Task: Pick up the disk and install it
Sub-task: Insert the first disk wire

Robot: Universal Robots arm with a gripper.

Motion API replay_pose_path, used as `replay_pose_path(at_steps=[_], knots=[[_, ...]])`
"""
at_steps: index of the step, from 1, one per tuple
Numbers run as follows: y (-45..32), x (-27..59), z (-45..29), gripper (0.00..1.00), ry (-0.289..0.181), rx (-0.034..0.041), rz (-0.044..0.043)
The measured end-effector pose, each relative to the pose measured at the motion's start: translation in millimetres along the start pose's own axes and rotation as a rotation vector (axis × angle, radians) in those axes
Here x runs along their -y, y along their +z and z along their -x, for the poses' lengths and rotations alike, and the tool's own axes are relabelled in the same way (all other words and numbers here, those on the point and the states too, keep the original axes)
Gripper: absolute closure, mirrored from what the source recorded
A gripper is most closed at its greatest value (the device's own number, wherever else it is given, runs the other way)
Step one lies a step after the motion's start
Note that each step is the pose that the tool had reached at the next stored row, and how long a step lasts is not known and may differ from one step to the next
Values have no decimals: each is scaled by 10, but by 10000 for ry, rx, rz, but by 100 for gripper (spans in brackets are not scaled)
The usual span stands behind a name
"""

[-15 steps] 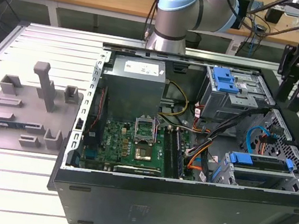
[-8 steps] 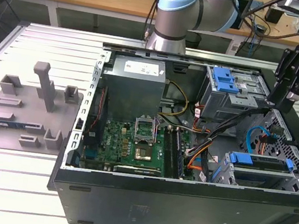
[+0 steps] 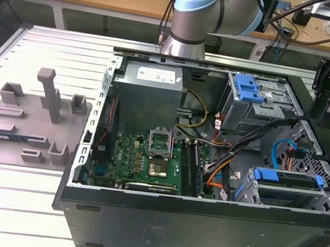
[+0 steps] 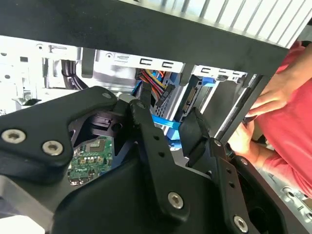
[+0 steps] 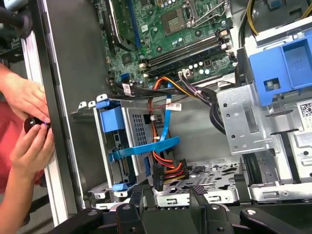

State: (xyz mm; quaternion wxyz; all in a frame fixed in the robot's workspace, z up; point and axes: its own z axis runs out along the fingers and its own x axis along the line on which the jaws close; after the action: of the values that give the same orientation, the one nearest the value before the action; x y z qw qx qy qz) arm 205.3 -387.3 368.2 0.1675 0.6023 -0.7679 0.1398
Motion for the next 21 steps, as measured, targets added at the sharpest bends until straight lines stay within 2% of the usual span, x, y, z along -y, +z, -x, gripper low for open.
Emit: replay_pose_path(at_steps=[2, 4, 7, 9, 10, 11, 17, 19, 20, 21], knots=[[1, 0, 2, 50, 112, 12, -6], [5, 0, 4, 50, 432, 14, 113], [20, 2, 1, 50, 522, 4, 139], [28, 3, 2, 50, 521, -73, 125], [34, 4, 6, 50, 476, -178, 144], [38, 6, 8, 50, 428, -223, 181], [59, 9, 18, 50, 363, -248, 215], [103, 11, 34, 50, 248, -309, 414], [109, 11, 36, 50, 211, -329, 472], [114, 10, 37, 50, 187, -336, 492]])
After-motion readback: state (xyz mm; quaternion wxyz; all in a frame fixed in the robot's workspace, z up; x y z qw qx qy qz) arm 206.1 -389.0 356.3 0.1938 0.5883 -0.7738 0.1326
